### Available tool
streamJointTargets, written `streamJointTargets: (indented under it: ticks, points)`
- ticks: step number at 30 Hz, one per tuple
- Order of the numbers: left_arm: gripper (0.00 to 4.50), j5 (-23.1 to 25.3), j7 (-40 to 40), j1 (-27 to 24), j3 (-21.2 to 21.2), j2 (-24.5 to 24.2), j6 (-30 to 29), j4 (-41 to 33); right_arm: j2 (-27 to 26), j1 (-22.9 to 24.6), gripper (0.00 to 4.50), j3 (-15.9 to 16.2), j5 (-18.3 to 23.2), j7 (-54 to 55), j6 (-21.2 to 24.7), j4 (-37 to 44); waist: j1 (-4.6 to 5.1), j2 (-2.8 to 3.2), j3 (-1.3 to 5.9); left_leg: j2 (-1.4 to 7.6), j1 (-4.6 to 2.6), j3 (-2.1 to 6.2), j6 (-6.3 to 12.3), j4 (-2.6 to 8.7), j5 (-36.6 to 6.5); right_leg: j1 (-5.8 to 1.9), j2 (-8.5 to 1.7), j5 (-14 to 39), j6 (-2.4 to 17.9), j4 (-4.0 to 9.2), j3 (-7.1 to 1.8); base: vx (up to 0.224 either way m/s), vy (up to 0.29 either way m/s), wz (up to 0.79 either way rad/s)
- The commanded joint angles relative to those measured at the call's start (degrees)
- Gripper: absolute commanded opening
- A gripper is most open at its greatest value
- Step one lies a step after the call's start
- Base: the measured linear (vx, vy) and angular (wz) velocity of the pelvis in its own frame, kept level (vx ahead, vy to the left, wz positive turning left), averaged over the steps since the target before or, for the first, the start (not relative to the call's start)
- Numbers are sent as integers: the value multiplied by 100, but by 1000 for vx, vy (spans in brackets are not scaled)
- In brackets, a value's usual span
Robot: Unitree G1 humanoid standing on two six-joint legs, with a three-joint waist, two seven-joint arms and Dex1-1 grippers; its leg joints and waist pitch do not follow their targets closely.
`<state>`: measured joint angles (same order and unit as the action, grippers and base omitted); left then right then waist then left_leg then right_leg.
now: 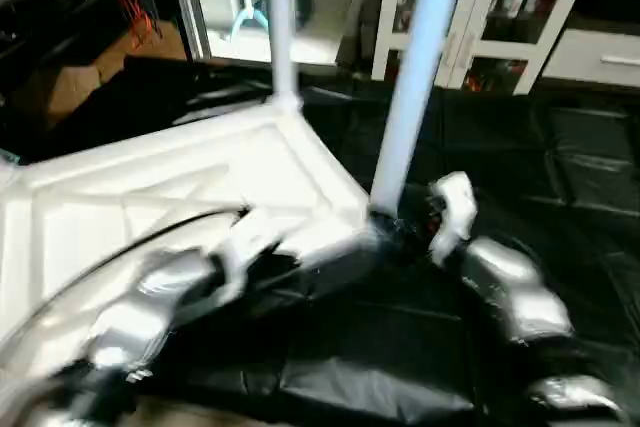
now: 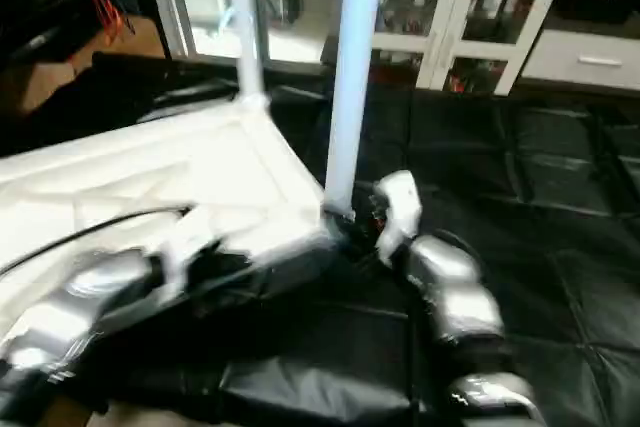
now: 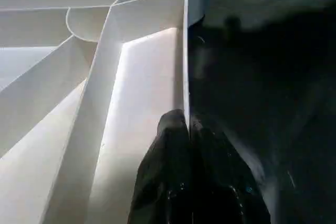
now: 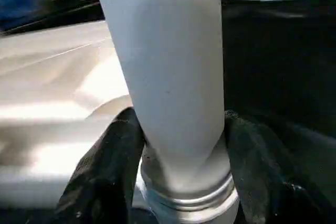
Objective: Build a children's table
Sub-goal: Rotate leg to tighten
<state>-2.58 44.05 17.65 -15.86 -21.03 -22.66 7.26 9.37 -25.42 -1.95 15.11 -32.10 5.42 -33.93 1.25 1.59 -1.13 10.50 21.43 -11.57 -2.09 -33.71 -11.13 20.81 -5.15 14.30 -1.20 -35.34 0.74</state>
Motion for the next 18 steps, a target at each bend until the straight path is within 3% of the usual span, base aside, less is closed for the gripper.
streamJointTargets:
  ticks: [1,3,5,6,7,8,9,12,13,14,15,18]
  points:
    - [0,207,-1156,132,8,667,-885,733,-275,109,206,-711,-13,1945,397,-731,-3,31,112,266,-152,119,-271,495,-1717,10,-207,863,1350,501,-150,0,0,0]
    - [0,207,-1607,356,84,1113,-1078,980,-570,90,204,-998,181,2660,431,-913,-52,1,115,260,-246,118,-421,496,-2108,74,-208,1290,1234,567,-160,0,0,0]
    - [0,193,-1690,518,-6,1414,-1012,1096,-798,61,204,-1104,292,2973,399,-1026,-108,29,144,243,-189,163,-441,525,-2030,30,-201,1131,971,563,-150,0,0,0]
    - [0,182,-1616,656,-178,1680,-854,1162,-991,30,204,-1078,282,3119,345,-1102,-95,13,145,236,-173,156,-426,529,-2006,32,-187,1016,924,571,-147,0,0,0]
    - [0,196,-1489,712,-310,1820,-752,1162,-1113,-18,203,-1031,234,3121,275,-1162,-126,12,153,243,-202,154,-450,523,-2010,52,-185,843,882,571,-145,0,0,0]
    - [0,218,-1281,738,-485,1909,-598,1120,-1226,-67,203,-957,190,3047,243,-1187,-124,57,147,236,-193,159,-459,528,-2040,49,-184,720,876,567,-143,0,0,0]
    - [0,187,-857,702,-743,1938,-338,978,-1322,-158,203,-831,161,2802,236,-1193,-118,24,146,236,-155,170,-421,538,-2063,12,-191,694,859,567,-135,0,0,0]
    - [0,181,-525,551,-888,1671,-159,776,-1217,-222,203,-673,142,2294,186,-1036,-97,31,151,230,-126,197,-389,553,-2082,-29,-195,643,843,562,-120,0,0,0]
    - [0,84,-16,300,-947,1191,98,505,-942,-238,203,-648,252,1615,76,-793,-76,25,150,233,-111,199,-363,556,-2051,-39,-197,587,861,556,-118,0,0,0]
    - [0,70,40,269,-950,1134,127,472,-904,-238,203,-644,258,1548,65,-763,-73,12,169,239,-79,211,-262,549,-1946,-91,-205,454,881,543,-109,0,0,0]
    - [0,-41,437,-27,-837,578,270,214,-393,-186,238,-535,144,967,-240,-533,-77,12,190,229,-58,229,-225,532,-1789,-129,-203,289,864,522,-94,0,0,0]
    - [0,-135,794,-334,-556,23,403,78,140,-124,279,-550,173,324,-422,-337,-7,27,180,232,-54,188,5,507,-1556,-112,-200,11,1134,501,-102,0,0,0]
